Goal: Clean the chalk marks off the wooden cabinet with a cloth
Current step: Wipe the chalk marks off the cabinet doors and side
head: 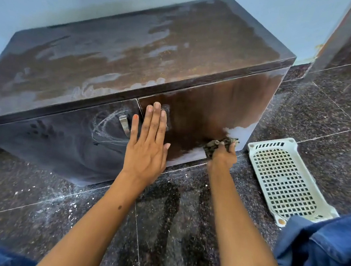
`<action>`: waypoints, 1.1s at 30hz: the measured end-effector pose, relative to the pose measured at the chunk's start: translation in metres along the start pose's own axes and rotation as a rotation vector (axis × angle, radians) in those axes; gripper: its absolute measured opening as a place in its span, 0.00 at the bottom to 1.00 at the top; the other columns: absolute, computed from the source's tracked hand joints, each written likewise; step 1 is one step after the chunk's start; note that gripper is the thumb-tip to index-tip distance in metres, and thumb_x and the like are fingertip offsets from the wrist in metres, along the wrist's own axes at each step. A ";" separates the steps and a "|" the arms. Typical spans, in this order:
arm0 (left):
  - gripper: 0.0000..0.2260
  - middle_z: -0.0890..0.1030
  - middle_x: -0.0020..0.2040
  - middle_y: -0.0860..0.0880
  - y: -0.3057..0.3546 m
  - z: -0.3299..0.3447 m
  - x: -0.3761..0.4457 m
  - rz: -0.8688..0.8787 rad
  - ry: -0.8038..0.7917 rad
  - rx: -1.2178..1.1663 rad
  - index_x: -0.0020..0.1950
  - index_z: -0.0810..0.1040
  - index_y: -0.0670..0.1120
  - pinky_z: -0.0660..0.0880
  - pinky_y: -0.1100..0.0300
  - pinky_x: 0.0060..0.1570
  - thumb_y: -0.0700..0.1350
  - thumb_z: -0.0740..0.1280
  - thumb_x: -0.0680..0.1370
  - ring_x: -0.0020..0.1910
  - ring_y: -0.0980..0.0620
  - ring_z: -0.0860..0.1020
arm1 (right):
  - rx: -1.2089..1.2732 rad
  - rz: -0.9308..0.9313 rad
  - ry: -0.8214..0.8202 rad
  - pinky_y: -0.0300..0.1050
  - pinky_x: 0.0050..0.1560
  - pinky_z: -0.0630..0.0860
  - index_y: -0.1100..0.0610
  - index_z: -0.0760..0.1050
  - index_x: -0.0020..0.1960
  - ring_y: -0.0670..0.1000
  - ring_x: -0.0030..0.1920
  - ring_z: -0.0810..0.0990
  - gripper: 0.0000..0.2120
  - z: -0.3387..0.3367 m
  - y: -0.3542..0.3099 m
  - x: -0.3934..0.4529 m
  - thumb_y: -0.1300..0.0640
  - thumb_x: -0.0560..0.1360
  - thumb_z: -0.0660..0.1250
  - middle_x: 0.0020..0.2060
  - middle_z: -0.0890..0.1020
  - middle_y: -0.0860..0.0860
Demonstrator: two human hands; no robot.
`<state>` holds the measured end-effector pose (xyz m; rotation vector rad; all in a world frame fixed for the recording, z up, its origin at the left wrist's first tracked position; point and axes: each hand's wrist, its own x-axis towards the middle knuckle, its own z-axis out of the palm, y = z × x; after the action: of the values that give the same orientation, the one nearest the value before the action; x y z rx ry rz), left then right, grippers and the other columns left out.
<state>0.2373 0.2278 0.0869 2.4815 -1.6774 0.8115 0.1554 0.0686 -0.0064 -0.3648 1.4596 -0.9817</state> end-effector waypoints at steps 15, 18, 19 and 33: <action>0.31 0.42 0.77 0.41 0.001 0.004 0.001 -0.015 0.003 -0.053 0.76 0.46 0.35 0.39 0.43 0.74 0.49 0.53 0.79 0.77 0.42 0.43 | -0.025 -0.150 0.092 0.51 0.66 0.70 0.52 0.71 0.68 0.54 0.59 0.78 0.20 0.007 -0.008 -0.007 0.61 0.77 0.64 0.60 0.79 0.53; 0.31 0.43 0.77 0.40 0.001 0.004 0.000 -0.012 -0.003 -0.045 0.76 0.47 0.35 0.40 0.42 0.74 0.50 0.52 0.80 0.77 0.42 0.43 | -0.004 -0.086 0.081 0.43 0.62 0.72 0.54 0.70 0.69 0.55 0.58 0.78 0.20 0.001 -0.018 0.012 0.62 0.78 0.63 0.61 0.79 0.55; 0.30 0.43 0.77 0.40 0.001 0.005 0.000 -0.013 -0.001 -0.045 0.76 0.47 0.35 0.39 0.42 0.74 0.50 0.52 0.80 0.77 0.42 0.43 | -0.024 -0.164 0.086 0.39 0.60 0.72 0.56 0.70 0.69 0.55 0.59 0.78 0.20 0.002 -0.019 0.005 0.63 0.78 0.63 0.61 0.78 0.55; 0.32 0.42 0.77 0.38 0.002 0.005 0.001 -0.012 -0.010 -0.031 0.76 0.47 0.35 0.40 0.42 0.74 0.50 0.54 0.79 0.77 0.40 0.45 | 0.081 -0.066 0.093 0.40 0.61 0.72 0.55 0.70 0.70 0.54 0.60 0.77 0.20 -0.002 -0.046 0.022 0.65 0.79 0.60 0.63 0.77 0.54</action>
<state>0.2381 0.2243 0.0831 2.4772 -1.6629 0.7668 0.1340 0.0264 0.0132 -0.3137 1.4943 -1.1205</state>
